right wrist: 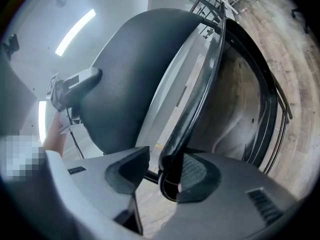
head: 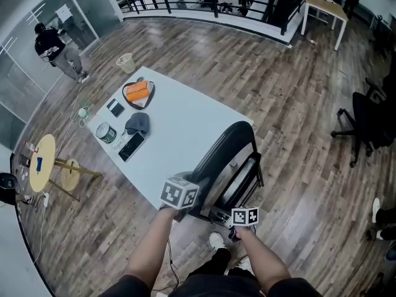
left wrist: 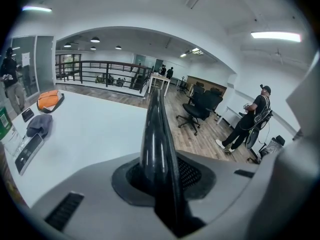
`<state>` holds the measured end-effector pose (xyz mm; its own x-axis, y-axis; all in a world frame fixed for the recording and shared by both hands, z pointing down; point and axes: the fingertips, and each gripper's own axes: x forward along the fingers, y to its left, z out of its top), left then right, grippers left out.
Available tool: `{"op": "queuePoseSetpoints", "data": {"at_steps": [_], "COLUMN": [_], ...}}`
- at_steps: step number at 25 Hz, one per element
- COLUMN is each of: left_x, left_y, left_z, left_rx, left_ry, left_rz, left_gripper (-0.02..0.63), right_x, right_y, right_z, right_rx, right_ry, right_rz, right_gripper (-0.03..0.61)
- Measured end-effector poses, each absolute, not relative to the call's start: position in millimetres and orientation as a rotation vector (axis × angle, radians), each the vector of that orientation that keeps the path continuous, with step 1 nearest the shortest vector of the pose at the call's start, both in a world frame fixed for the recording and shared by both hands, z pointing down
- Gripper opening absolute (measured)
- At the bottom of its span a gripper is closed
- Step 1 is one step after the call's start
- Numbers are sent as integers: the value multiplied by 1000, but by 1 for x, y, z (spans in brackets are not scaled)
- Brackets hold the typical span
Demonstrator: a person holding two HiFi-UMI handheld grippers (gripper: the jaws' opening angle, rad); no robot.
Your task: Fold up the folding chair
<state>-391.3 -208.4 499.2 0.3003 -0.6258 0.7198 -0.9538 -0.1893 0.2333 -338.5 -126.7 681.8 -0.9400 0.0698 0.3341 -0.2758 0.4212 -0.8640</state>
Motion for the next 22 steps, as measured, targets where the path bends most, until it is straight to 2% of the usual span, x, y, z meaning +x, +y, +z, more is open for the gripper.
{"op": "queuePoseSetpoints", "data": {"at_steps": [9, 11, 12, 15, 18, 22], "left_x": [-401, -405, -410, -429, -434, -404], "left_y": [-212, -210, -209, -193, -166, -141], "left_z": [500, 496, 491, 469, 440, 418], "left_rx": [1916, 1917, 1927, 1954, 1980, 2046], "left_ry": [-1387, -1443, -1501, -1675, -1748, -1783], "left_rz": [604, 603, 621, 657, 558, 489], "left_gripper": [91, 109, 129, 256, 261, 250], "right_x": [-347, -347, -343, -312, -261, -191], "right_y": [-127, -126, -129, -150, -170, -177], "right_z": [681, 679, 678, 676, 663, 615], "right_rx": [144, 130, 154, 355, 627, 891], "right_ry": [-2373, -2395, -2407, -2440, -2477, -2575], "right_rz": [1533, 1478, 1442, 1345, 1266, 1017], "right_gripper": [164, 179, 206, 231, 232, 224]}}
